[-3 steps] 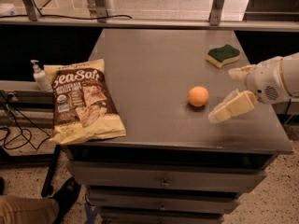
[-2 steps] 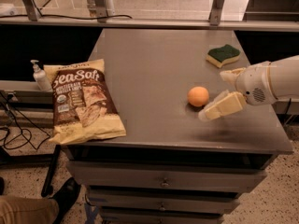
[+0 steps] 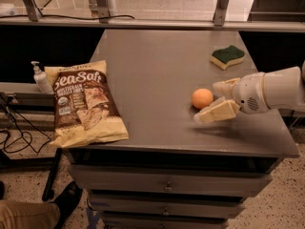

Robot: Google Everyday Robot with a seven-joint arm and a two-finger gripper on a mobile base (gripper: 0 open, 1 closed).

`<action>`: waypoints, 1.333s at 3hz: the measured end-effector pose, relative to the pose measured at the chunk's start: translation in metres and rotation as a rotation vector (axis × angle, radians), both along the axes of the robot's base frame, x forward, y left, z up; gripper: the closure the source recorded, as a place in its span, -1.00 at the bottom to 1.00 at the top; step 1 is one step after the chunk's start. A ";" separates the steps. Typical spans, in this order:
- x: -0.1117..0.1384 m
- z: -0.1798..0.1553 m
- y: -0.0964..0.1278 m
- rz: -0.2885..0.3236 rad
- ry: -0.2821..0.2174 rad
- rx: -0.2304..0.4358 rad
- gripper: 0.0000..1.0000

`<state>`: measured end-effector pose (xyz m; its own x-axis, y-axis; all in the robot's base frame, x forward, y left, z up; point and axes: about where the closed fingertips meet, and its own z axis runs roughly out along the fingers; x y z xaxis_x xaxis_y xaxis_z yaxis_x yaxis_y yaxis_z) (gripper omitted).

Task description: Move orange near sponge

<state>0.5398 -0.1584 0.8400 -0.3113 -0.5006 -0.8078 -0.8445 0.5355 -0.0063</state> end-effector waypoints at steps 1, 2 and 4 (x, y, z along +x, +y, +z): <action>0.002 -0.006 0.002 -0.004 0.005 0.019 -0.16; 0.004 -0.007 0.002 -0.008 0.008 0.028 0.31; 0.008 0.002 -0.016 -0.014 0.002 -0.004 1.00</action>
Offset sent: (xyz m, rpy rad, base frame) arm 0.0069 -0.0030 -0.0077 0.0383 0.0111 -0.0212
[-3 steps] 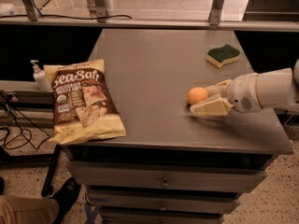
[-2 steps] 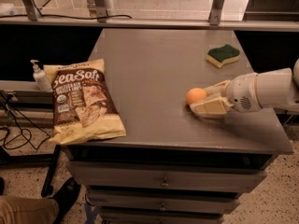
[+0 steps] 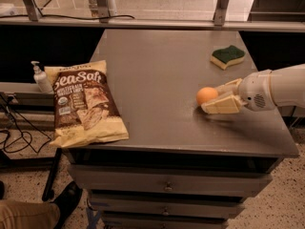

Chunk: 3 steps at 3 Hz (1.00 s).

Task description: Move orange near sponge

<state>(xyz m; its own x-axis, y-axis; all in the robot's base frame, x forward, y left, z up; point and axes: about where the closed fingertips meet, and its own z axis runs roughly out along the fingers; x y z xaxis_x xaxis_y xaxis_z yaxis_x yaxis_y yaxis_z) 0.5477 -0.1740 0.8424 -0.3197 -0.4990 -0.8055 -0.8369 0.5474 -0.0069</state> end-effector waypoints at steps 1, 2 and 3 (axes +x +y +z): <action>0.011 0.025 -0.033 -0.016 -0.046 -0.052 1.00; 0.010 0.023 -0.032 -0.014 -0.044 -0.052 1.00; 0.018 0.025 -0.036 -0.033 -0.068 -0.067 1.00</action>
Offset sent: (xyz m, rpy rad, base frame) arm 0.0068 -0.0267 0.0151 -0.0432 -0.0289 -0.0106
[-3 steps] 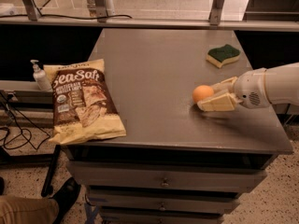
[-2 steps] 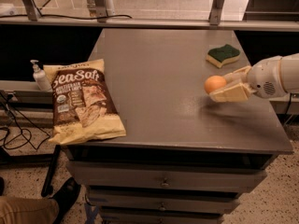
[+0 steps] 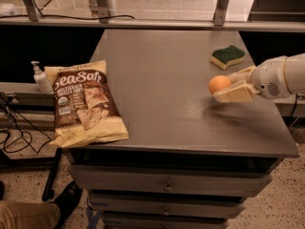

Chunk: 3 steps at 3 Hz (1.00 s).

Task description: Move orange near sponge

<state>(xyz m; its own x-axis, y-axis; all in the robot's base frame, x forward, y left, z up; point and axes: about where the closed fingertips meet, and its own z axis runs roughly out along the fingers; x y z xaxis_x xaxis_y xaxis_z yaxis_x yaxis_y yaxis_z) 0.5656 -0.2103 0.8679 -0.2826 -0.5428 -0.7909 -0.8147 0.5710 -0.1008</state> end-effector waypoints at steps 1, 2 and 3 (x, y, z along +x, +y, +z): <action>0.026 -0.002 -0.020 -0.051 -0.032 -0.023 1.00; 0.055 0.000 -0.047 -0.101 -0.065 -0.048 1.00; 0.081 0.003 -0.071 -0.135 -0.094 -0.074 1.00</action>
Offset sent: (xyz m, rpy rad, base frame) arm 0.0899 -0.0881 0.0077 -0.0808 -0.1150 -0.1748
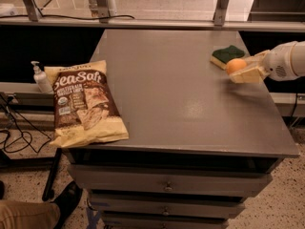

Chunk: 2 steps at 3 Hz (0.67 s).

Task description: Move orange near sponge

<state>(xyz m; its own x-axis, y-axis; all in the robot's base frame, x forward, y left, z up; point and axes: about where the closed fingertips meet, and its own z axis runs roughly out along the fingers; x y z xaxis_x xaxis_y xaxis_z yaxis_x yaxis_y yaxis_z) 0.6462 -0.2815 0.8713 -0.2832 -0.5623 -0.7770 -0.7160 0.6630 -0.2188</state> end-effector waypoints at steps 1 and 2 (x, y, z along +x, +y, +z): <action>0.028 0.001 -0.018 -0.022 -0.020 -0.016 1.00; 0.052 -0.012 -0.036 -0.050 -0.008 -0.026 1.00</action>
Offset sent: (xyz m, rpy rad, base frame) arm 0.0812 -0.0651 -0.0242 -0.0406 0.0024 -0.0957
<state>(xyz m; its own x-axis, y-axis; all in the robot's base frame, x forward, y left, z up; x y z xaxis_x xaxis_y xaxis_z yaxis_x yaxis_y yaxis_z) 0.6987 -0.3177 0.8594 -0.3051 -0.5674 -0.7648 -0.6804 0.6918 -0.2419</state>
